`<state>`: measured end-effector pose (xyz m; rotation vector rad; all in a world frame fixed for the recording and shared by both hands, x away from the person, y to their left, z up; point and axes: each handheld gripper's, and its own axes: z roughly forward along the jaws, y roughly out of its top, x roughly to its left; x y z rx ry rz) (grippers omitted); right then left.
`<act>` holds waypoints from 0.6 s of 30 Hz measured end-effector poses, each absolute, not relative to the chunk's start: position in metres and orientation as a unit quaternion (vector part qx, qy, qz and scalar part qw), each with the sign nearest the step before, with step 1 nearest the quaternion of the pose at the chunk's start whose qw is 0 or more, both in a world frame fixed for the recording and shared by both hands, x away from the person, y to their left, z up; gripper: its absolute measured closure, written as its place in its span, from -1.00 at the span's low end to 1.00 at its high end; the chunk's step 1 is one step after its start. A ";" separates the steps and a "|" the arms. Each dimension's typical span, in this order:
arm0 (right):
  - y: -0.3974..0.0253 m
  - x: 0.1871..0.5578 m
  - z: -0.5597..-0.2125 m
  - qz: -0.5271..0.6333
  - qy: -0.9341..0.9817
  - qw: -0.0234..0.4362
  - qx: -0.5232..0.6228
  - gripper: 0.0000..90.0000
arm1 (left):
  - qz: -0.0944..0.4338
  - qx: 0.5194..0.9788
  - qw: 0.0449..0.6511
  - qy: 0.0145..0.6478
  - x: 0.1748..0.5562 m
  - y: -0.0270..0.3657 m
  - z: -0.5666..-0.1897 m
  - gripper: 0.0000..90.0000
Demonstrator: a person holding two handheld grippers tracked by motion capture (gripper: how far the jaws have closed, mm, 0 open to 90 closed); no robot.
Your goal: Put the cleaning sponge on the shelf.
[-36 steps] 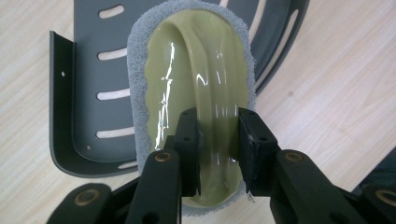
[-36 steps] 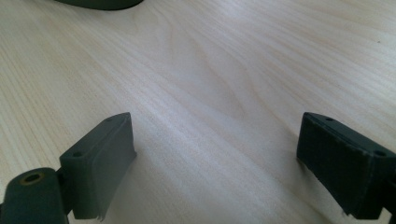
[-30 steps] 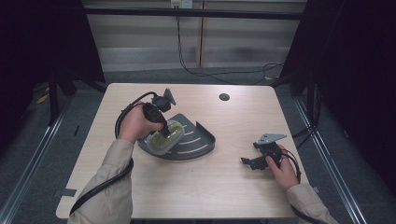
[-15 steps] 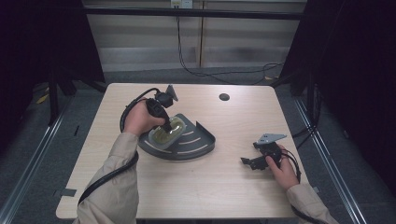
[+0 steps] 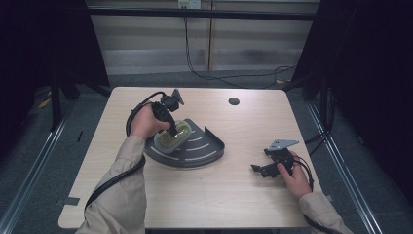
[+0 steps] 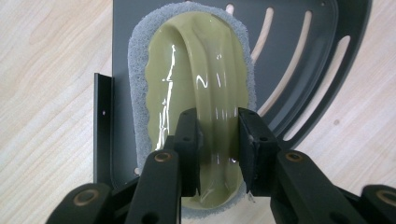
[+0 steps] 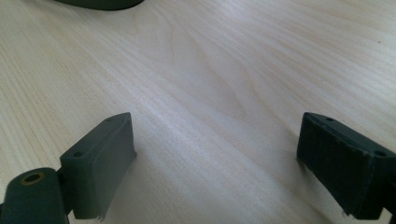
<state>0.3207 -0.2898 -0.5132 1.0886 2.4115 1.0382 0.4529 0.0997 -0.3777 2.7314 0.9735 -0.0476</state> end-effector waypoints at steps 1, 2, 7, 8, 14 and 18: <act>-0.290 0.321 -0.513 0.361 0.839 0.149 0.379 -0.76 | -0.017 0.935 0.120 0.334 0.454 0.101 -0.380 0.58; -0.290 0.321 -0.513 0.361 0.839 0.149 0.379 -0.76 | -0.017 0.935 0.120 0.334 0.454 0.101 -0.380 0.58; -0.290 0.321 -0.513 0.361 0.839 0.148 0.380 -0.76 | -0.020 0.934 0.122 0.335 0.457 0.103 -0.387 0.58; -0.290 0.321 -0.513 0.361 0.839 0.149 0.379 -0.76 | -0.020 0.932 0.123 0.339 0.458 0.104 -0.389 0.58; -0.290 0.321 -0.513 0.361 0.839 0.149 0.379 -0.76 | -0.013 0.933 0.118 0.339 0.462 0.108 -0.397 0.58; -0.290 0.321 -0.513 0.361 0.839 0.149 0.379 -0.76 | -0.011 0.934 0.116 0.337 0.463 0.109 -0.400 0.58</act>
